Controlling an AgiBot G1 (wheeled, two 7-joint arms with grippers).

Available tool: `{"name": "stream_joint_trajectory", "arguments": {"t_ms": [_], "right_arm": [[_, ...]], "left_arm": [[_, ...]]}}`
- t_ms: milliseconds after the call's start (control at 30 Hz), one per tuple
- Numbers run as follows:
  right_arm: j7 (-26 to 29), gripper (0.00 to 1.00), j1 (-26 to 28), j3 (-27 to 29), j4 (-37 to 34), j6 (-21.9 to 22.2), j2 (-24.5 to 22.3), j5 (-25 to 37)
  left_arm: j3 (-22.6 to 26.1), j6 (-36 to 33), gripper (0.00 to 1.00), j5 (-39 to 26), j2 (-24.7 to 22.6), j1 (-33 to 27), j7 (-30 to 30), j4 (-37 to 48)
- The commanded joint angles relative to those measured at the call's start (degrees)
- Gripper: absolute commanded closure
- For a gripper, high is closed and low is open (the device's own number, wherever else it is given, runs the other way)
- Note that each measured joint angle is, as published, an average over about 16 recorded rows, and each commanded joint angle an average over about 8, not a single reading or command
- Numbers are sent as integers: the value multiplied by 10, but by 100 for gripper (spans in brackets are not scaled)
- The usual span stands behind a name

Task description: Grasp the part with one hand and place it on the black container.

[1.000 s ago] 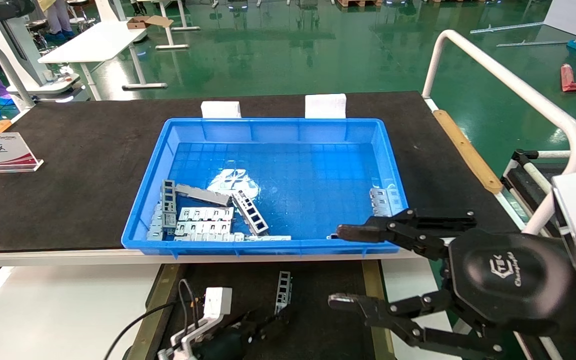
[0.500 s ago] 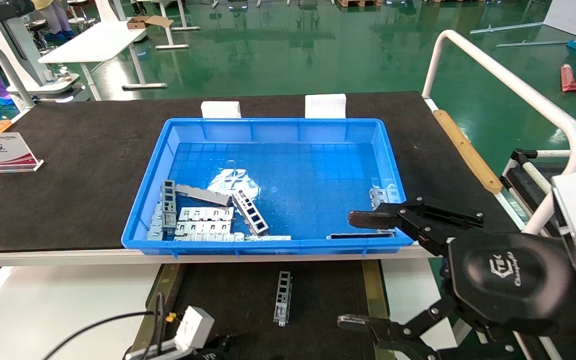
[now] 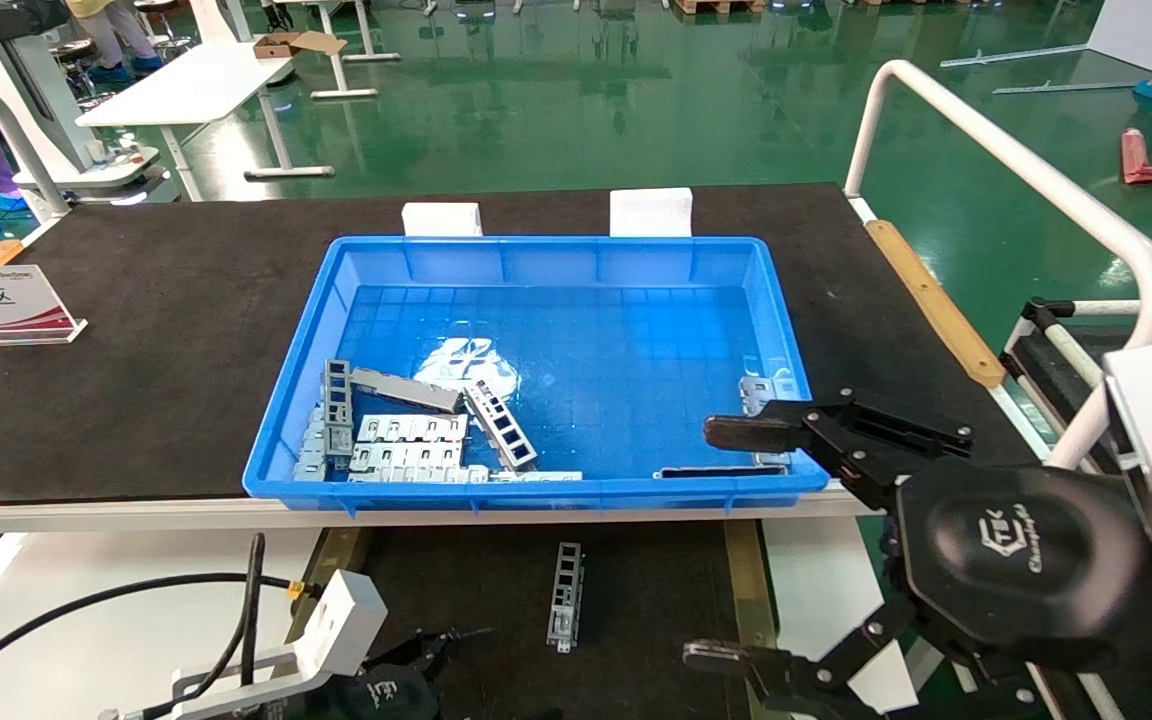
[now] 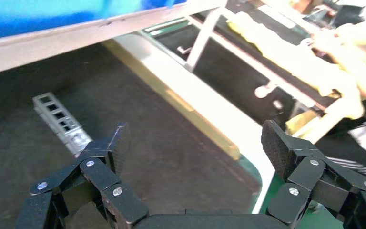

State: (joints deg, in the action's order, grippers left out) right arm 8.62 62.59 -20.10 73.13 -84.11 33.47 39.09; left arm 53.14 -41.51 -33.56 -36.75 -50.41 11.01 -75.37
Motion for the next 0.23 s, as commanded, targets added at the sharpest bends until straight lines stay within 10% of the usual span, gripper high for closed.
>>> {"name": "stream_joint_trajectory", "arguments": {"t_ms": [33, 233], "right_arm": [[0, 0, 0, 0, 0, 0, 0, 0], [0, 0, 0, 0, 0, 0, 0, 0]], "left_arm": [[-3, -10, 0, 5, 11, -4, 5, -10], [-10, -30, 0, 15, 22, -6, 2, -13]]}}
